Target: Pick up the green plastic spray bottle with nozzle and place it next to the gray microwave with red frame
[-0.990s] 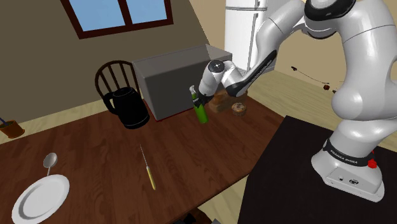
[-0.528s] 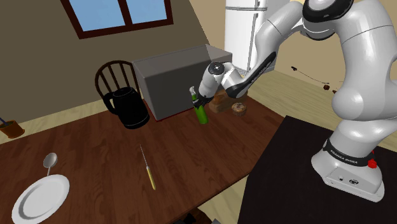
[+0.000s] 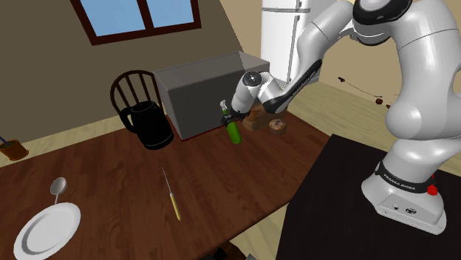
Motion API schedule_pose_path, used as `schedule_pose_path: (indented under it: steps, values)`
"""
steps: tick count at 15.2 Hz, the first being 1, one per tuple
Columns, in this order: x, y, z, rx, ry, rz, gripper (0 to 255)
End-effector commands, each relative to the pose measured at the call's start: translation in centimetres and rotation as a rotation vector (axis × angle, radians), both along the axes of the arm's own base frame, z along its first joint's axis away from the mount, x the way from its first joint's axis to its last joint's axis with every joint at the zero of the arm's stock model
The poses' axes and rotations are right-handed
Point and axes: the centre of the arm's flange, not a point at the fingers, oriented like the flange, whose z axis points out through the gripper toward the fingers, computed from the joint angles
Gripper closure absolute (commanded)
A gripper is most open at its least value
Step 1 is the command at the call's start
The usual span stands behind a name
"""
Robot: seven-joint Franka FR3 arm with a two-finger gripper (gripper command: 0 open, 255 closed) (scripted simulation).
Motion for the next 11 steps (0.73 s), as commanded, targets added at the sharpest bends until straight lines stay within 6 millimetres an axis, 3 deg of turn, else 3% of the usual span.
schedule_pose_path:
  steps: [1, 3, 11]
  values:
    - [-1.0, 0.4, 1.8, 0.0, 0.0, 0.0, 0]
    - [-2.1, 0.8, 3.8, 0.0, 0.0, 0.0, 0]
    - [-2.1, 0.8, 3.8, 0.0, 0.0, 0.0, 0]
